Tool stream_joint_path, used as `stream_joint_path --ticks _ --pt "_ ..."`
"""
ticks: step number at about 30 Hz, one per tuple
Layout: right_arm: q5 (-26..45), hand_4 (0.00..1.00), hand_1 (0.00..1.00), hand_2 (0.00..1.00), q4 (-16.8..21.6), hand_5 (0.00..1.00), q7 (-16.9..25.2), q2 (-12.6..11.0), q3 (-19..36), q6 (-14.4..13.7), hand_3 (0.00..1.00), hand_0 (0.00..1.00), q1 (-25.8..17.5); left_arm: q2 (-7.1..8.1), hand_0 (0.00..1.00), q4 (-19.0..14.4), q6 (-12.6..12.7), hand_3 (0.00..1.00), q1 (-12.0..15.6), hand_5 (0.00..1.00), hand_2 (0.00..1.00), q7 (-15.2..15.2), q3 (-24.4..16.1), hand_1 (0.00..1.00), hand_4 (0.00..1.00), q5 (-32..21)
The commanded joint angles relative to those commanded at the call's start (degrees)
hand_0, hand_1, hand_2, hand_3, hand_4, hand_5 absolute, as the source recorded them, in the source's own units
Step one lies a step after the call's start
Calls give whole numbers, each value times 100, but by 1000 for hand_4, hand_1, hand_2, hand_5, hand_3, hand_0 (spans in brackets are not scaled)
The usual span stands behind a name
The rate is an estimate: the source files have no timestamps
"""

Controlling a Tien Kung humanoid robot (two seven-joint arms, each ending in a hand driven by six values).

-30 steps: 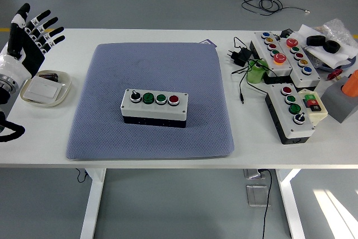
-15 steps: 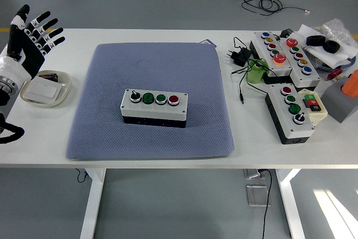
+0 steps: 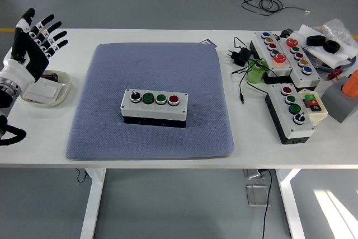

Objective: Pick up the button,place it on the desk,press the button,press the button

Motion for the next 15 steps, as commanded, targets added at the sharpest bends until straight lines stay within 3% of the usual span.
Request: stream_joint_path --ticks 15 --pt "-41 412 797 817 0 479 10 -15 30 6 751 787 6 -23 944 13 91 998 -34 998 998 -71 45 970 690 7"
